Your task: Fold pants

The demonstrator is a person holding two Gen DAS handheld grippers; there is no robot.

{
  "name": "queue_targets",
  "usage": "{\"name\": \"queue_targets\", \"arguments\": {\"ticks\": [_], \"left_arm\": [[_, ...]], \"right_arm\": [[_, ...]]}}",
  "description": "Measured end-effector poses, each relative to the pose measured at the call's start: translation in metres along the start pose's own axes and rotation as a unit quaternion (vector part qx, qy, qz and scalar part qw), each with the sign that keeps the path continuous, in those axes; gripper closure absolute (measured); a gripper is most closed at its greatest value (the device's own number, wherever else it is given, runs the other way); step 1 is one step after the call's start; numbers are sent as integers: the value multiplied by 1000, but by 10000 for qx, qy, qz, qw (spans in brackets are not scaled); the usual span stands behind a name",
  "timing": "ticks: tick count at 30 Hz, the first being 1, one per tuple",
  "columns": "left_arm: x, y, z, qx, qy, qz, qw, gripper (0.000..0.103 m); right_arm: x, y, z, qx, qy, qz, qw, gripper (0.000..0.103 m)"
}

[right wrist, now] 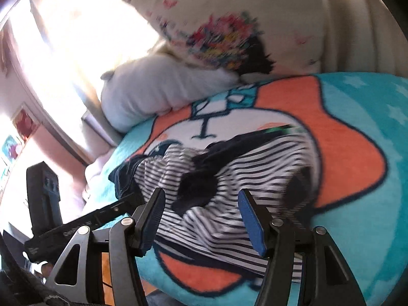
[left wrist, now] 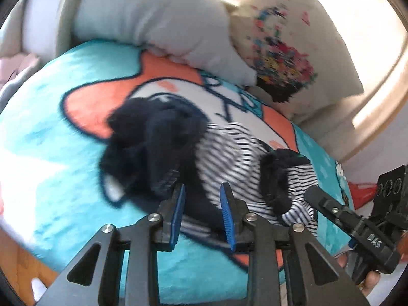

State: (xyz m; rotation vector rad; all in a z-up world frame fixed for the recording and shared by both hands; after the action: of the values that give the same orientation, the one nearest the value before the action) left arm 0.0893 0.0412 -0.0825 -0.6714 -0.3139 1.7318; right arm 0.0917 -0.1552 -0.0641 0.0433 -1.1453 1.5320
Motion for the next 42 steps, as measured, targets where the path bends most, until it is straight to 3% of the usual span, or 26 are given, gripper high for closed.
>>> {"name": "queue_targets", "arguments": {"ticks": [3,5,6,11,13,15,18,19,27,31,37,39,42], "left_arm": [[13,1,7,-57,-50,98,9999,75],[20,-1,14,-228,-225,126,9994,65],[22,-2,16,-284,-262,142,9992,60],[22,-8,16,-255,-615,49,9978,60],[17,-12,22,-351,-770,-55,9964,60],[12,-18,30,-470,-826,-200,9953,54],[11,-25,38,-771,-1128,-428,9897,31],[15,-26,36,-802,-1189,-467,9886,30],[61,-8,17,-231,-512,322,9979,30],[56,-10,7,-71,-276,506,9983,30],[47,-22,-22,305,-228,758,9964,30],[47,-24,-24,230,-315,870,9954,31],[47,-26,-27,205,-451,1006,9937,46]], "right_arm": [[6,2,-21,231,167,44,9996,53],[7,4,-30,394,351,70,9986,61],[10,5,-30,403,365,108,9985,61],[19,2,-19,229,292,144,9992,61],[22,0,-18,173,250,98,9995,53],[24,-1,-17,111,264,96,9995,34],[29,-3,-21,159,233,147,9995,33],[31,-4,-24,204,229,153,9994,33],[45,-2,-38,307,28,350,9989,33],[48,-4,-51,392,-29,351,9986,33],[47,-10,-61,357,61,352,9987,33],[45,-14,-62,330,59,330,9989,33],[43,-19,-63,330,71,291,9990,33]]}}
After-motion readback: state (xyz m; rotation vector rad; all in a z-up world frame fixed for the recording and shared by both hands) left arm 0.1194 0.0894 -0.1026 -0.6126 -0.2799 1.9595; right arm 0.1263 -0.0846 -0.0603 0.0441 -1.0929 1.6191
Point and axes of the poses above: each gripper's, at about its wrist camera, not at the fingertips, and z roughly against the way its jaws point, x to its left, y to its underside, the point moved 3 cm from there along -z, roughly the way its jaws point, and after that the axes turned 15 degrees about -y, right-handed, at the moved point
